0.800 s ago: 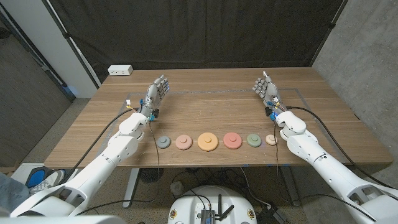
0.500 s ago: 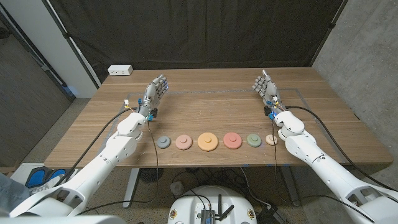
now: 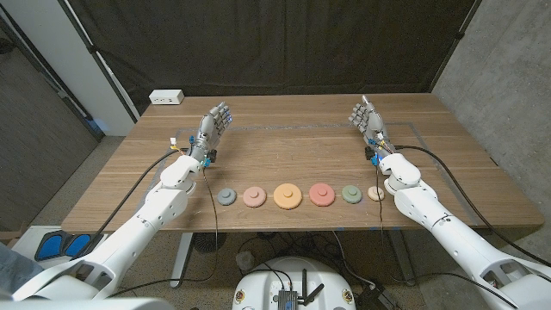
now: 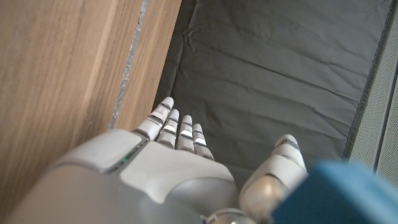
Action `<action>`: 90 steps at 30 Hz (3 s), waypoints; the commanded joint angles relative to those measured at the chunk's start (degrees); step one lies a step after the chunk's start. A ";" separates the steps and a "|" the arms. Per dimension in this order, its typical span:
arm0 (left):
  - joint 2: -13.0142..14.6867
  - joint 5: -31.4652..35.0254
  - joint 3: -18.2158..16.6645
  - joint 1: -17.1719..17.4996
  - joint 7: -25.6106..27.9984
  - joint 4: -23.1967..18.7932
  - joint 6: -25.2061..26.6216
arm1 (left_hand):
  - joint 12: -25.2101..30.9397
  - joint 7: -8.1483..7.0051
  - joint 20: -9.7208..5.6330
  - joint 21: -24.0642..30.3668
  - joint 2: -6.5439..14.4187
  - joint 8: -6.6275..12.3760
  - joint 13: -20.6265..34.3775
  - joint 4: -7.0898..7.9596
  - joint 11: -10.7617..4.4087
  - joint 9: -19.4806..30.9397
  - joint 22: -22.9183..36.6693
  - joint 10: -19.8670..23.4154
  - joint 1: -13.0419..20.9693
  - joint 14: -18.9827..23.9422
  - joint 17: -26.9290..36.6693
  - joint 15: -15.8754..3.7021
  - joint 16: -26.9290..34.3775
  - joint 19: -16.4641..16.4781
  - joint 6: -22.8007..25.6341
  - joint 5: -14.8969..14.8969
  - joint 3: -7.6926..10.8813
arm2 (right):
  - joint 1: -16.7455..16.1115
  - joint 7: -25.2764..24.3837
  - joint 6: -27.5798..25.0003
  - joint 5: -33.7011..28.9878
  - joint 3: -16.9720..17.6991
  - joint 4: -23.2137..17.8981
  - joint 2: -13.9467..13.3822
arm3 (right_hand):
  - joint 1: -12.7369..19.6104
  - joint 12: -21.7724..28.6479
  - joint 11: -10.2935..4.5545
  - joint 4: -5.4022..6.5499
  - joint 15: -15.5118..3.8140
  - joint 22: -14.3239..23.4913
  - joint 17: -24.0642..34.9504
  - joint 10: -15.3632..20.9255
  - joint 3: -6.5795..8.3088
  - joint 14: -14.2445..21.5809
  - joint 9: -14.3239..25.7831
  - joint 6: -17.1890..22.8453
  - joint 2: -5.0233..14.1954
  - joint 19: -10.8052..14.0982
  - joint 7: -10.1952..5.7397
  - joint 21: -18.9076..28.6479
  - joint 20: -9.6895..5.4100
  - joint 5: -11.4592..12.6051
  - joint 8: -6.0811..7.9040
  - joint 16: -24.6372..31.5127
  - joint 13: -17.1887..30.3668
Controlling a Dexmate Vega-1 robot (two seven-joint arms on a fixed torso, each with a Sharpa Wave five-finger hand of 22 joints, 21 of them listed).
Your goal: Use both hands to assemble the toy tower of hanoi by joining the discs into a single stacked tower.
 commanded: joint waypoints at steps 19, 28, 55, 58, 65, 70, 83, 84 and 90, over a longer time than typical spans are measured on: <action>0.62 0.19 0.42 0.28 -0.28 -0.63 1.17 | 0.54 -3.06 5.36 4.12 0.25 0.24 0.56 0.24 -1.64 0.20 0.92 0.62 -0.64 13.30 1.12 -0.71 3.22 11.54 -0.77 0.45 0.35 | -0.35 -0.71 -0.44 -0.12 0.07 -0.34 -0.15 | 0.71 1.01 -0.03 -0.29 0.66 0.54 0.75 3.84 1.10 13.78 0.53 3.00 1.42 9.79 -3.21 2.89 3.27 0.14 0.45 5.57 1.03; 0.91 0.30 0.49 0.81 0.06 -1.84 1.56 | 1.12 -2.99 5.29 6.79 0.24 0.52 0.67 0.39 -1.54 0.23 1.58 1.99 -1.47 22.02 2.06 -1.08 5.60 18.25 -0.17 0.42 0.40 | -0.20 -0.27 0.45 -0.04 0.02 0.31 0.29 | 0.72 1.98 -0.16 -0.30 0.36 0.78 2.42 6.31 1.11 20.78 0.71 4.93 1.59 15.64 -3.46 4.69 3.35 0.13 0.76 8.92 1.98; 1.07 1.24 0.24 2.52 2.84 -4.34 1.59 | 1.86 -2.23 2.82 14.12 1.01 0.85 1.03 -0.26 -0.59 0.29 5.23 6.59 -0.48 37.33 6.08 -3.76 13.47 30.80 2.54 0.39 -0.18 | -0.59 -1.32 0.58 -1.09 -0.07 0.03 0.02 | 1.40 2.96 -0.78 -0.69 -7.42 4.76 13.47 8.15 0.74 40.69 1.05 7.14 1.27 32.15 -3.97 14.18 -0.21 0.17 0.74 22.10 4.38; 1.09 1.19 0.22 2.66 2.88 -4.46 1.63 | 1.77 -2.21 2.50 14.83 1.06 0.88 1.06 -0.31 -0.72 0.29 5.58 6.68 -0.27 37.45 6.45 -3.89 13.88 31.95 2.82 0.40 -0.24 | -0.65 -1.94 0.61 -1.55 -0.12 -0.16 0.06 | 1.60 2.83 -0.76 -0.79 -7.69 5.64 15.10 8.11 0.66 40.88 1.09 7.23 1.09 34.10 -3.99 15.68 -1.13 0.18 0.71 23.38 4.62; 1.06 1.14 0.07 3.02 3.56 -4.94 1.89 | 1.93 -1.96 1.50 17.17 1.44 0.94 1.26 -0.55 -0.54 0.30 7.12 8.42 0.93 41.07 8.21 -4.83 17.11 34.92 3.86 0.44 -0.34 | -0.80 -2.28 0.69 -1.88 -0.20 -0.50 0.11 | 2.32 2.89 -0.91 -1.05 -9.11 7.21 17.93 8.83 0.75 42.54 1.15 7.67 1.03 34.75 -3.70 17.18 -2.01 0.24 0.78 26.41 5.03; 0.97 1.19 0.03 3.15 4.03 -5.18 2.01 | 2.00 -1.96 1.16 18.38 1.57 0.86 1.40 -0.65 -0.28 0.30 7.96 9.21 1.59 42.21 9.18 -5.57 18.60 36.35 4.17 0.46 -0.40 | -0.85 -2.68 0.57 -2.22 -0.28 -0.70 0.11 | 3.68 2.75 -0.90 -1.37 -12.34 10.23 23.49 9.62 0.83 44.25 1.31 8.37 0.83 37.28 -3.75 20.49 -3.15 0.27 0.88 32.04 5.79; 0.70 1.70 0.27 3.06 5.16 -5.28 2.67 | 2.23 -1.00 -2.13 25.08 1.33 0.93 2.62 -0.92 -0.19 0.37 12.94 11.50 4.99 46.98 15.52 -9.01 27.16 43.75 6.78 0.42 -1.16 | -1.61 -6.69 -0.59 -5.01 -0.17 -2.81 -0.56 | 8.13 2.83 -1.58 -1.74 -15.84 20.94 36.49 14.09 1.64 49.77 1.74 15.03 1.56 45.83 -6.01 32.42 -11.29 0.40 2.41 46.94 7.74; 0.71 1.99 0.30 3.12 5.58 -5.41 2.71 | 2.36 -0.96 -2.63 25.91 1.24 0.91 2.80 -0.94 -0.25 0.39 13.62 11.93 5.44 47.96 16.46 -9.36 28.51 44.54 7.02 0.42 -1.29 | -1.75 -7.24 -0.65 -5.24 -0.11 -2.99 -0.50 | 8.17 2.95 -1.81 -1.53 -15.88 21.38 38.06 15.07 1.75 51.01 1.74 15.54 1.34 46.90 -6.45 33.37 -12.56 0.31 2.35 48.30 7.92; 1.57 4.48 0.66 3.52 7.87 -6.71 3.27 | 2.18 -0.98 -5.21 31.14 -0.02 0.95 3.96 -0.92 -0.91 0.63 18.71 12.12 8.25 51.77 24.07 -12.26 37.47 47.33 9.01 0.37 -2.46 | -2.34 -9.40 -0.72 -6.28 0.09 -3.47 -0.21 | 7.28 3.28 -3.73 -0.96 -15.79 22.42 45.64 18.41 2.12 54.86 1.72 18.39 0.63 49.97 -7.56 35.85 -14.13 0.24 2.60 53.54 8.63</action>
